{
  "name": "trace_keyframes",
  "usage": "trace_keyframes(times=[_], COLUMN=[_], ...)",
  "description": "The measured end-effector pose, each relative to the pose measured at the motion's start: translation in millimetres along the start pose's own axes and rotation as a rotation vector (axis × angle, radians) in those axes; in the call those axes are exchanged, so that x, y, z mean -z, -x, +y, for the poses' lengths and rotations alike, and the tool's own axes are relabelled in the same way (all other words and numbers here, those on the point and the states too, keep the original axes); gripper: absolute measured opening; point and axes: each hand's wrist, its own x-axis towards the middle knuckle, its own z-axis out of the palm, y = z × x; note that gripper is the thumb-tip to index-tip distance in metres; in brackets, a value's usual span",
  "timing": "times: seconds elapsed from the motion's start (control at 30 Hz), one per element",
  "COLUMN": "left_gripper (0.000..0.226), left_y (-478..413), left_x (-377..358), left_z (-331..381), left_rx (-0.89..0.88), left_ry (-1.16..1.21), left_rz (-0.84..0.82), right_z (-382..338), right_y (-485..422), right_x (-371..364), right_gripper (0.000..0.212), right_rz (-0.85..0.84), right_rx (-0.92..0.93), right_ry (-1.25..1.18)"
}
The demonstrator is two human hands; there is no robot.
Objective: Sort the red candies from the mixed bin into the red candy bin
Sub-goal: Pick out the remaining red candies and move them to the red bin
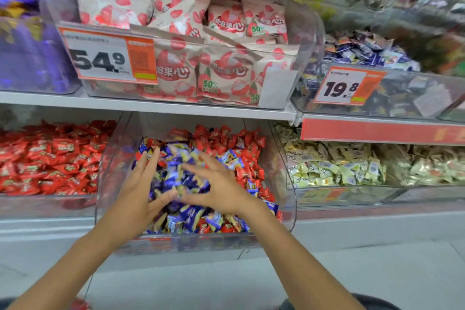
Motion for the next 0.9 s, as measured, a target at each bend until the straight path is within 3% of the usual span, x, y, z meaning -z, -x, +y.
trace_keyframes(times=[0.07, 0.2, 0.27, 0.33, 0.47, 0.53, 0.6, 0.73, 0.8, 0.9], left_gripper=[0.084, 0.081, 0.079, 0.08, 0.081, 0.081, 0.078, 0.081, 0.078, 0.078], left_y=[1, -3, -10, -18, -20, -18, -17, -16, -14, -13], left_x=[0, 0, -3, -8, -15, -14, -13, -15, -10, 0], left_z=[-4, -4, 5, 12, 8, 6, 5, 4, 6, 8], left_rx=[-0.018, 0.011, 0.032, 0.073, 0.136, 0.135, 0.123, 0.093, 0.092, 0.07], left_ry=[-0.011, -0.058, -0.098, -0.136, -0.206, -0.159, -0.103, -0.008, 0.06, 0.053], left_rz=[-0.027, -0.061, -0.054, -0.061, -0.147, -0.146, -0.118, -0.042, -0.017, 0.002], right_z=[1, 34, 57, 66, 62, 57, 47, 16, 9, 25], right_y=[16, 44, 36, 17, -22, -27, -20, 2, 16, 38], right_x=[12, 50, 55, 45, 17, 12, 9, 10, 24, 49], right_gripper=[0.059, 0.036, 0.042, 0.063, 0.08, 0.072, 0.057, 0.053, 0.05, 0.049], right_rz=[-0.034, 0.304, 0.356, 0.285, 0.21, 0.216, 0.226, 0.027, 0.024, 0.207], right_rx=[0.077, -0.078, -0.246, -0.404, -0.523, -0.462, -0.265, 0.105, 0.156, 0.07], right_ry=[-0.213, -0.354, -0.261, -0.229, -0.289, -0.245, -0.25, -0.299, -0.391, -0.488])
